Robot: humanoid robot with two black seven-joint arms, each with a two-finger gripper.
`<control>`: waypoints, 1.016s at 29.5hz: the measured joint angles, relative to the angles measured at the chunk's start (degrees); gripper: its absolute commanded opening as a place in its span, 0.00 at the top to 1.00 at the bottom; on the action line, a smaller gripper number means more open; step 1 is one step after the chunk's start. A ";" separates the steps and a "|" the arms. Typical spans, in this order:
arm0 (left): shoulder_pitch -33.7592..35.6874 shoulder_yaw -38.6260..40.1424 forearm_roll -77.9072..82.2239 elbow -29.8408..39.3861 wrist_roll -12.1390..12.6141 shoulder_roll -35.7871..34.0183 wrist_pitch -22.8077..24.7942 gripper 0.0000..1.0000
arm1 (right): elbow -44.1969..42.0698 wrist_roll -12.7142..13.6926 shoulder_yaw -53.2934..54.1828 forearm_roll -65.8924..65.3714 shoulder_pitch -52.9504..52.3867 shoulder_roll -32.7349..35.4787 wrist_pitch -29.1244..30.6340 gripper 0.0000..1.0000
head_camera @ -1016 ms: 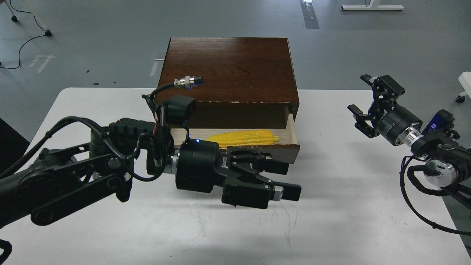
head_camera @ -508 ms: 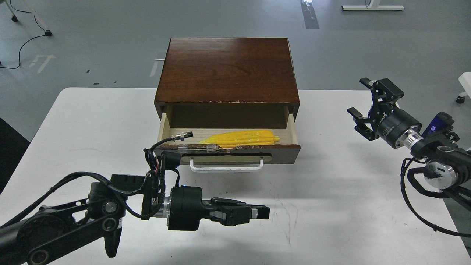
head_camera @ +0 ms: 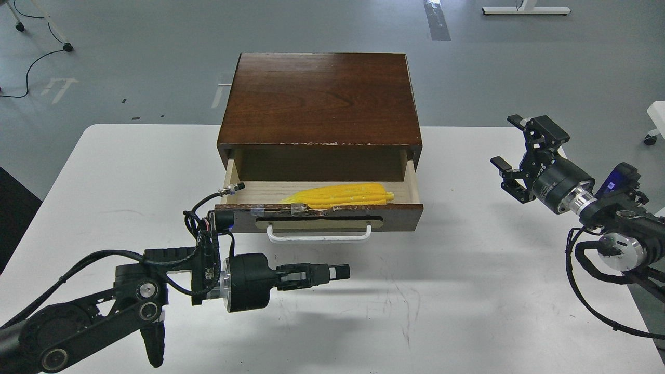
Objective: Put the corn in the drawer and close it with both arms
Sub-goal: 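Bring the left gripper up against the drawer front near the white handle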
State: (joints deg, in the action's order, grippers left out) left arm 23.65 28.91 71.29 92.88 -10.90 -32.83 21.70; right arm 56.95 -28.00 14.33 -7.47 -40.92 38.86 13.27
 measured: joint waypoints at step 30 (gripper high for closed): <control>0.08 1.46 -4.65 -2.00 0.76 0.32 -1.93 1.00 | 0.09 0.00 0.00 0.00 0.79 -0.01 0.01 0.00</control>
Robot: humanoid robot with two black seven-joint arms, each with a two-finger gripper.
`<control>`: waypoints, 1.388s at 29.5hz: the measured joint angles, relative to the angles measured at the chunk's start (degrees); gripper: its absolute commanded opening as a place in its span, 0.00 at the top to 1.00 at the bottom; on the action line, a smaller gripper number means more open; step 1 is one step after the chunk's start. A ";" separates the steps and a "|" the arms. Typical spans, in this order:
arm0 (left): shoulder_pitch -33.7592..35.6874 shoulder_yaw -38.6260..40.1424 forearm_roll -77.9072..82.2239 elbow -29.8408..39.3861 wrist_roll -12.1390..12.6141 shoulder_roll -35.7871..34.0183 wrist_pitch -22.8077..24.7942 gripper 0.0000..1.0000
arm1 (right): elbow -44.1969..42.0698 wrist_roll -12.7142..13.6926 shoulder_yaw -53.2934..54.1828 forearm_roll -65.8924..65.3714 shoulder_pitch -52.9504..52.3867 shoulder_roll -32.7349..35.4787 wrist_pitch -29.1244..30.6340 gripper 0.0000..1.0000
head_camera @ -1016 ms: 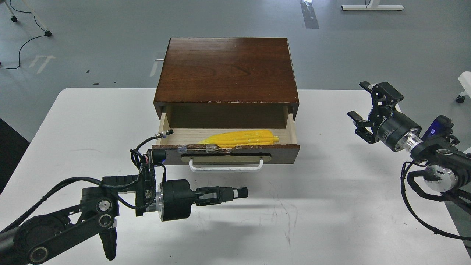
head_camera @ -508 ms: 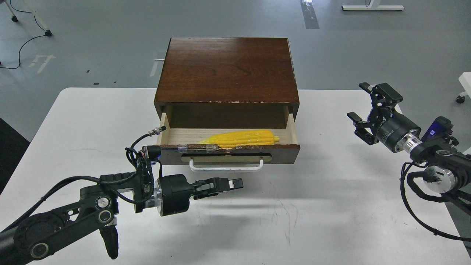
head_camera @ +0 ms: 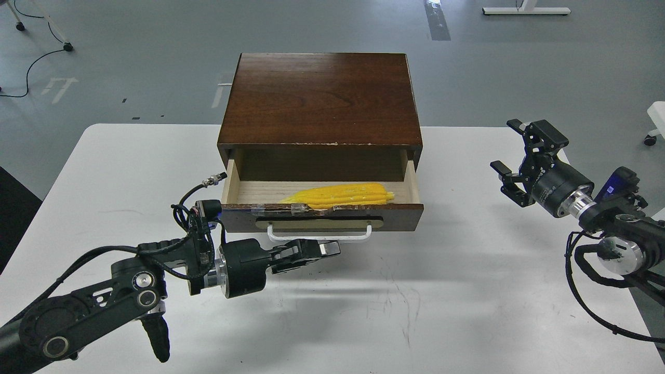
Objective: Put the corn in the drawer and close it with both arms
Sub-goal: 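Bring the left gripper up against the drawer front near the white handle, then push the drawer front with the left gripper into the wooden box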
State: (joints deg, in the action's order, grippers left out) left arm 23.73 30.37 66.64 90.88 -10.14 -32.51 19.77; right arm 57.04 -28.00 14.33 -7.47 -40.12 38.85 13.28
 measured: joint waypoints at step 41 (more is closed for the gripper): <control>0.92 4.79 -3.96 -7.04 -0.16 0.58 0.20 1.00 | 0.05 0.00 0.00 -1.23 1.66 -0.43 -0.01 0.00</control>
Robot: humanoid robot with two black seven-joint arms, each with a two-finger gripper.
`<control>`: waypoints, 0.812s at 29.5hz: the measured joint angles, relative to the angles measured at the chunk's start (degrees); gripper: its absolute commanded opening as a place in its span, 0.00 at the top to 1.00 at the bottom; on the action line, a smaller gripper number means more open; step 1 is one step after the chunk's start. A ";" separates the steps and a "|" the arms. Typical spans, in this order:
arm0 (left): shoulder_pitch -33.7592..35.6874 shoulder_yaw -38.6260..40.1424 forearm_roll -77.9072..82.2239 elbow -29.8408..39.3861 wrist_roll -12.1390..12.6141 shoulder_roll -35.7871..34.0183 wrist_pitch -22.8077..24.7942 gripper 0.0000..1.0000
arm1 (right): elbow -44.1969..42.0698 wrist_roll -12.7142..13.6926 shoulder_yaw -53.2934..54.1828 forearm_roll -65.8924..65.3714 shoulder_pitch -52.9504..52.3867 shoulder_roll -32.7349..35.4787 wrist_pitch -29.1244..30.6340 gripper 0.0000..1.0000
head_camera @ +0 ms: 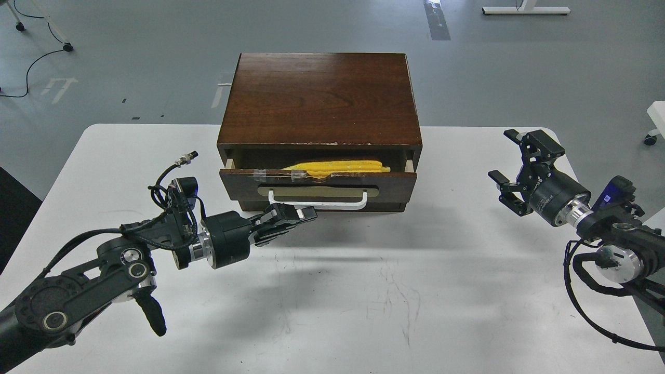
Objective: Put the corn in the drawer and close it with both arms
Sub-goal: 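Push the drawer front with the left gripper into the wooden box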
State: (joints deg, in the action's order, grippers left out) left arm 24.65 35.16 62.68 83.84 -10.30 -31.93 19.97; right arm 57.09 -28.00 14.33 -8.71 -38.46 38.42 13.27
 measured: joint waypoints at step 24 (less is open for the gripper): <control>0.70 1.92 -0.31 -4.29 -0.08 0.12 0.28 1.00 | -0.05 0.00 0.17 -0.13 0.75 -0.78 0.00 0.00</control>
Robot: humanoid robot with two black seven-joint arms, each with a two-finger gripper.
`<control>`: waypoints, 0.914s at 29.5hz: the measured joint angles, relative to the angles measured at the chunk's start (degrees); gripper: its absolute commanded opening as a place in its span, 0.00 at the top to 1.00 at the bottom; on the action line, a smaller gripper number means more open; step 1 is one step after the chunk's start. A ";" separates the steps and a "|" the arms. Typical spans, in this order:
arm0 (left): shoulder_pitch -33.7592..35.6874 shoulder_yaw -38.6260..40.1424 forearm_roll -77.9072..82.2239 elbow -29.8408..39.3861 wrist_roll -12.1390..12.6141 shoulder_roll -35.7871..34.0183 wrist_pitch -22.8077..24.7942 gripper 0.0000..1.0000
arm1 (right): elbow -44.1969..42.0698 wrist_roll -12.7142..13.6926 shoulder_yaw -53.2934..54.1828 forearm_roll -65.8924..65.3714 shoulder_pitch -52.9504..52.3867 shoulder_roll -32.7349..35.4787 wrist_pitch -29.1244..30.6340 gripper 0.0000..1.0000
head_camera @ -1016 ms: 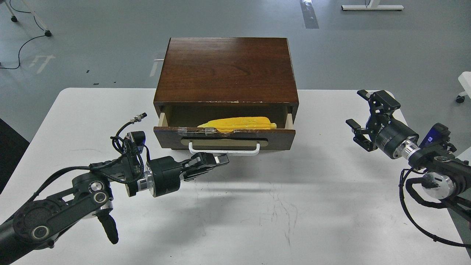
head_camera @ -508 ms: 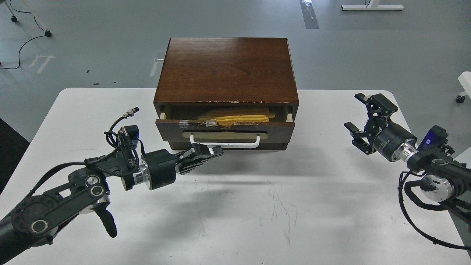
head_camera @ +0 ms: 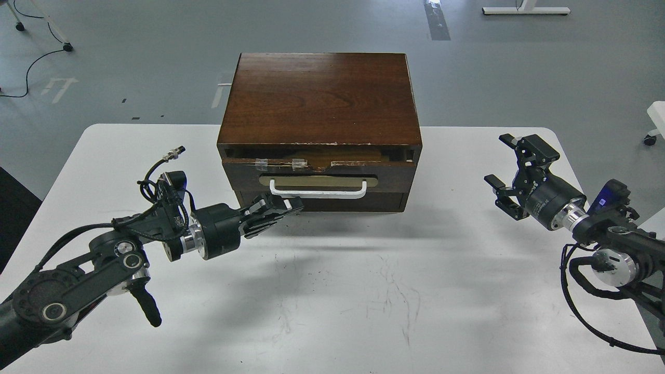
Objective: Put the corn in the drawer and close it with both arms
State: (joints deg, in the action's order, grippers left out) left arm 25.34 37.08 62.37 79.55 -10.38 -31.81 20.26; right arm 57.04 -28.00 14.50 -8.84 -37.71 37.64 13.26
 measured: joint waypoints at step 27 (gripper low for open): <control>3.78 0.01 -1.84 -4.90 -0.22 2.26 0.54 1.00 | 0.00 0.00 0.05 -0.04 0.10 0.03 0.01 0.00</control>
State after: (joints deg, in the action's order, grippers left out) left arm 29.12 37.09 60.52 74.65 -10.59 -29.55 20.79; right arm 57.04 -28.00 14.55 -8.88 -37.61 37.67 13.28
